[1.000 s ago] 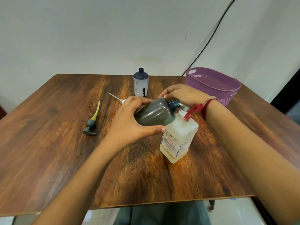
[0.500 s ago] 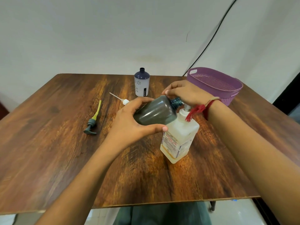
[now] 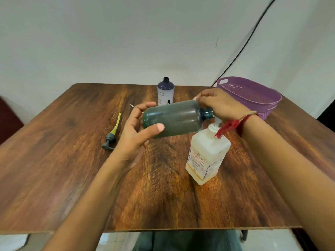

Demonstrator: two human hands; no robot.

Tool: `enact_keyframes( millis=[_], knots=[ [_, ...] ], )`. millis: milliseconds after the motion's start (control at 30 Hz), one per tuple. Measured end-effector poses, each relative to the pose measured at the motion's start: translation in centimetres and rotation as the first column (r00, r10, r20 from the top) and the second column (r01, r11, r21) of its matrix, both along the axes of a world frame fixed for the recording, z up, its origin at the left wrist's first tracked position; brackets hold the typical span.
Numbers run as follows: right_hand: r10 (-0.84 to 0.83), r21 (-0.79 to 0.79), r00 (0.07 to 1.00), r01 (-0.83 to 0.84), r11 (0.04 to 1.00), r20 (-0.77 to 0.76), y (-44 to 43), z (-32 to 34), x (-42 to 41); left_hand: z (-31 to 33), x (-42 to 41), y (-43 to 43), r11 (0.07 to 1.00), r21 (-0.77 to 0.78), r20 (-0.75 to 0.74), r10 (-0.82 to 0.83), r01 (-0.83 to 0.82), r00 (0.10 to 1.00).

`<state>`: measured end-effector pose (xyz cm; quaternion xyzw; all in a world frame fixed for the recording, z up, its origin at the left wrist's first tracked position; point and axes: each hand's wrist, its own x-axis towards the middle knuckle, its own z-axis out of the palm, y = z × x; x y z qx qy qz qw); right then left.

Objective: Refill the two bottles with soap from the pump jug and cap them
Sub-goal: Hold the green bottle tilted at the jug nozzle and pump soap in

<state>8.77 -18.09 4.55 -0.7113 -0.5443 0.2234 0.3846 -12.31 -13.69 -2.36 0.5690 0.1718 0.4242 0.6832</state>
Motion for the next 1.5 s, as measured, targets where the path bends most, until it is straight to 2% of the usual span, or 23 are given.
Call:
enact_keyframes(
  millis=[100, 233, 333, 400, 533, 700, 767, 867, 900, 1067, 1133, 1267, 1433, 1500],
  knots=[
    [0.039, -0.067, 0.999, -0.039, 0.997, -0.003, 0.3, 0.5, 0.0, -0.4, 0.6, -1.0, 0.999, -0.050, -0.046, 0.011, -0.013, 0.999],
    [0.061, -0.044, 0.991, -0.067, 0.997, -0.123, 0.3, -0.3, -0.1, -0.4, 0.9, -2.0, 0.995, -0.095, -0.114, -0.008, -0.003, 0.993],
    [0.040, -0.037, 0.996, -0.043, 0.998, -0.086, -0.2, -0.7, 0.1, 0.2, 1.2, -2.4, 0.982, -0.189, -0.132, -0.040, 0.015, 0.990],
    [0.038, -0.015, 0.998, -0.039, 0.999, -0.049, -0.3, -0.2, 0.3, 0.4, 1.3, -2.5, 0.972, -0.233, -0.109, -0.055, 0.029, 0.993],
    [0.110, -0.133, 0.993, -0.104, 0.986, 0.041, 0.0, 0.7, 0.1, 0.2, 1.2, -2.5, 0.952, -0.293, -0.020, -0.101, 0.091, 0.995],
    [0.066, -0.120, 0.996, -0.074, 0.990, -0.066, -0.1, -0.5, -0.3, -0.1, 1.3, -2.5, 0.948, -0.317, -0.059, -0.041, 0.021, 0.997],
    [0.080, -0.151, 0.997, -0.082, 0.985, -0.019, -0.1, -0.3, -0.1, 0.3, 1.4, -2.5, 0.955, -0.298, -0.075, -0.011, -0.012, 0.997],
    [0.101, -0.158, 0.978, -0.072, 0.985, 0.185, 0.4, 1.0, 0.1, 1.2, 1.5, -2.6, 0.957, -0.280, -0.060, 0.053, -0.068, 0.997],
    [0.110, -0.164, 0.972, -0.076, 0.984, 0.207, 0.6, 1.1, 0.2, 1.4, 1.5, -2.5, 0.957, -0.279, -0.056, 0.068, -0.081, 0.996],
    [0.097, -0.107, 0.994, -0.102, 0.989, -0.047, 0.3, -0.4, 0.0, 1.7, 1.6, -2.8, 0.947, -0.291, -0.121, 0.107, -0.138, 0.987],
    [0.091, -0.124, 0.995, -0.095, 0.988, -0.032, 0.1, -0.4, 0.1, 1.9, 1.7, -3.0, 0.944, -0.297, -0.147, 0.107, -0.147, 0.983],
    [0.136, -0.162, 0.985, -0.117, 0.980, 0.109, 0.3, 0.7, 0.3, 2.3, 1.8, -3.1, 0.939, -0.307, -0.131, 0.120, -0.156, 0.984],
    [0.105, -0.114, 0.994, -0.107, 0.988, -0.020, 0.3, -0.5, 0.1, 2.4, 1.6, -3.2, 0.938, -0.291, -0.138, 0.152, -0.187, 0.979],
    [0.101, -0.128, 0.995, -0.104, 0.986, -0.027, 0.2, -0.6, 0.1, 2.5, 1.6, -3.4, 0.934, -0.304, -0.164, 0.141, -0.186, 0.976]
  ],
)
